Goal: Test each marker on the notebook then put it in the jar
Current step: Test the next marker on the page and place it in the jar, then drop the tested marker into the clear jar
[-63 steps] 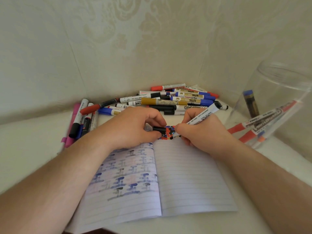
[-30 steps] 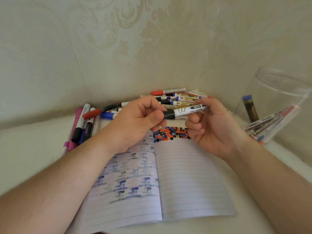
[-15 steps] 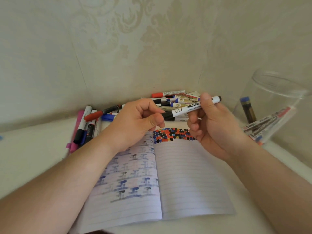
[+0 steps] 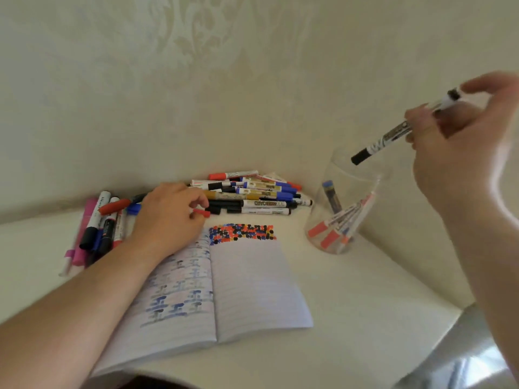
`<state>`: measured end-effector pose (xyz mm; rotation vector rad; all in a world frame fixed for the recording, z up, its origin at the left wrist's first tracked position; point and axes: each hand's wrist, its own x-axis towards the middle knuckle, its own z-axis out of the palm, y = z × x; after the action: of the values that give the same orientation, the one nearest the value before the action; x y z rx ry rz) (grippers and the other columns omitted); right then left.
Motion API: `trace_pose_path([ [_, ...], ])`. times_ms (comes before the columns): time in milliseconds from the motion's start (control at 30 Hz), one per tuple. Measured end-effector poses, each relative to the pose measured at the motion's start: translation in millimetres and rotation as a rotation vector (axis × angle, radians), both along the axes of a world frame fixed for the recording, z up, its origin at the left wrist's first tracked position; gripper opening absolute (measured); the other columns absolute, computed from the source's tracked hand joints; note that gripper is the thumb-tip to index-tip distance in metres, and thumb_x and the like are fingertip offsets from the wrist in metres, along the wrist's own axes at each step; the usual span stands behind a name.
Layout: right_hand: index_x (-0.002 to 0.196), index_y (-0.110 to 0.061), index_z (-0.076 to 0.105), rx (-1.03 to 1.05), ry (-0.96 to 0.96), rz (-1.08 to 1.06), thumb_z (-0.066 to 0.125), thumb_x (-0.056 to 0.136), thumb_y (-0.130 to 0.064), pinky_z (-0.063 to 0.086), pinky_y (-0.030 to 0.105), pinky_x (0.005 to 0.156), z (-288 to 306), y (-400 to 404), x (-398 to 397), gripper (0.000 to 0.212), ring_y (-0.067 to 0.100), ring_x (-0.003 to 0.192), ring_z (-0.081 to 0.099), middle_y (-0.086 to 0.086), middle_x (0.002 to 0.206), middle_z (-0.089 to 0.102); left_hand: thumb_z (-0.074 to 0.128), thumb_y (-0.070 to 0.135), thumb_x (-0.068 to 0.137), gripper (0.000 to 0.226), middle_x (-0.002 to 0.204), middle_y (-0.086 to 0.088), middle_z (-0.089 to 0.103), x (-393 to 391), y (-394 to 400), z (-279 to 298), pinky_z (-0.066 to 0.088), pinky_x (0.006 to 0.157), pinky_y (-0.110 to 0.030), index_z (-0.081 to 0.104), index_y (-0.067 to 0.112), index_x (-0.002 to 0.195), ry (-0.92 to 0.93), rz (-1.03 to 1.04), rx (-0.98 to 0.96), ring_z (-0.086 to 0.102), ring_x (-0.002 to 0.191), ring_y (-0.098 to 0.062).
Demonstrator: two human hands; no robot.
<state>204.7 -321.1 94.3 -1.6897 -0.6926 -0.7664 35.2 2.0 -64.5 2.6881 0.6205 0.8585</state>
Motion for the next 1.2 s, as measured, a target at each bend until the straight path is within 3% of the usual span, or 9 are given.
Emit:
trace_pose_path([
  [100, 0.109, -0.044, 0.035, -0.244, 0.061, -0.056, 0.068, 0.096, -0.034, 0.047, 0.034, 0.071, -18.6, 0.2, -0.3, 0.037, 0.014, 0.074, 0.064, -0.010, 0.093, 0.070, 0.060, 0.027, 0.072, 0.022, 0.092, 0.013, 0.062, -0.1, -6.2, 2.6, 0.049, 0.088, -0.042, 0.070, 0.038, 0.089, 0.055, 0.035, -0.009, 0.057, 0.101, -0.024],
  [333, 0.105, -0.027, 0.051, -0.610, 0.019, -0.144, 0.050, 0.104, -0.040, 0.050, 0.040, 0.070, -33.4, 5.2, 7.1, 0.013, 0.030, 0.081, 0.060, -0.001, 0.092, 0.070, 0.061, 0.029, 0.085, 0.022, 0.108, 0.010, 0.069, -0.5, -10.6, 1.2, 0.047, 0.092, -0.042, 0.073, 0.041, 0.098, 0.121, 0.066, 0.054, 0.056, 0.106, -0.022],
  [567, 0.067, -0.021, 0.065, -0.791, -0.090, -0.240, 0.041, 0.100, -0.054, 0.045, 0.035, 0.066, -40.4, 2.4, 5.5, 0.052, 0.024, 0.084, 0.046, -0.005, 0.071, 0.066, 0.062, 0.018, 0.084, 0.034, 0.116, 0.010, 0.069, -2.7, -13.2, 3.4, 0.046, 0.100, -0.044, 0.072, 0.041, 0.107, 0.104, 0.016, -0.021, 0.056, 0.113, -0.022],
  [733, 0.102, -0.022, 0.077, -0.561, -0.210, -0.227, 0.060, 0.100, -0.038, 0.047, 0.037, 0.076, -44.7, 4.2, -6.0, 0.024, 0.029, 0.107, 0.055, 0.000, 0.108, 0.065, 0.065, 0.017, 0.096, 0.036, 0.114, 0.014, 0.066, 1.8, -6.0, -4.8, 0.046, 0.099, -0.040, 0.067, 0.036, 0.128, 0.073, -0.144, -0.048, 0.057, 0.114, -0.018],
  [867, 0.101, -0.013, 0.075, -0.386, -0.431, 0.019, 0.062, 0.094, -0.017, 0.046, 0.033, 0.070, -56.3, 30.1, -33.8, 0.015, 0.021, 0.086, 0.058, 0.002, 0.092, 0.063, 0.066, 0.007, 0.096, 0.045, 0.120, 0.006, 0.067, 4.6, -5.8, -8.4, 0.046, 0.097, -0.036, 0.064, 0.028, 0.136, -0.019, -0.268, 0.011, 0.056, 0.112, -0.018],
  [933, 0.098, -0.015, 0.074, -0.425, -0.347, 0.207, 0.063, 0.093, -0.014, 0.039, 0.022, 0.068, -68.5, 51.8, -47.8, 0.012, 0.005, 0.074, 0.052, -0.006, 0.081, 0.061, 0.068, -0.005, 0.091, 0.059, 0.122, -0.003, 0.067, 6.8, -9.5, -8.5, 0.049, 0.096, -0.041, 0.060, 0.022, 0.142, -0.054, -0.307, 0.142, 0.054, 0.112, -0.023],
  [1033, 0.111, -0.028, 0.072, -0.539, 0.098, 0.408, 0.063, 0.097, -0.019, 0.037, 0.012, 0.060, -91.6, 84.3, -57.7, 0.019, 0.002, 0.066, 0.055, -0.012, 0.077, 0.063, 0.069, -0.015, 0.083, 0.071, 0.117, -0.003, 0.060, 5.4, -22.3, -2.7, 0.045, 0.090, -0.034, 0.059, 0.019, 0.144, -0.154, -0.348, 0.278, 0.051, 0.108, -0.023],
  [1133, 0.128, -0.049, 0.061, -0.718, 0.330, 0.573, 0.069, 0.093, -0.028, 0.043, 0.017, 0.062, -110.6, 112.8, -55.8, 0.042, 0.002, 0.064, 0.058, -0.012, 0.086, 0.066, 0.062, -0.009, 0.090, 0.049, 0.116, -0.006, 0.060, -0.6, -40.9, 8.9, 0.049, 0.088, -0.033, 0.067, 0.012, 0.134, -0.356, -0.372, 0.266, 0.054, 0.106, -0.024],
  [1200, 0.112, -0.062, 0.060, -0.703, 0.362, 0.709, 0.076, 0.090, -0.031, 0.046, 0.026, 0.065, -116.9, 128.7, -56.5, 0.042, 0.002, 0.065, 0.058, -0.008, 0.084, 0.067, 0.061, 0.003, 0.097, 0.029, 0.115, -0.005, 0.063, -6.2, -50.7, 16.7, 0.050, 0.095, -0.027, 0.072, 0.008, 0.124, -0.495, -0.411, 0.218, 0.060, 0.107, -0.020],
])
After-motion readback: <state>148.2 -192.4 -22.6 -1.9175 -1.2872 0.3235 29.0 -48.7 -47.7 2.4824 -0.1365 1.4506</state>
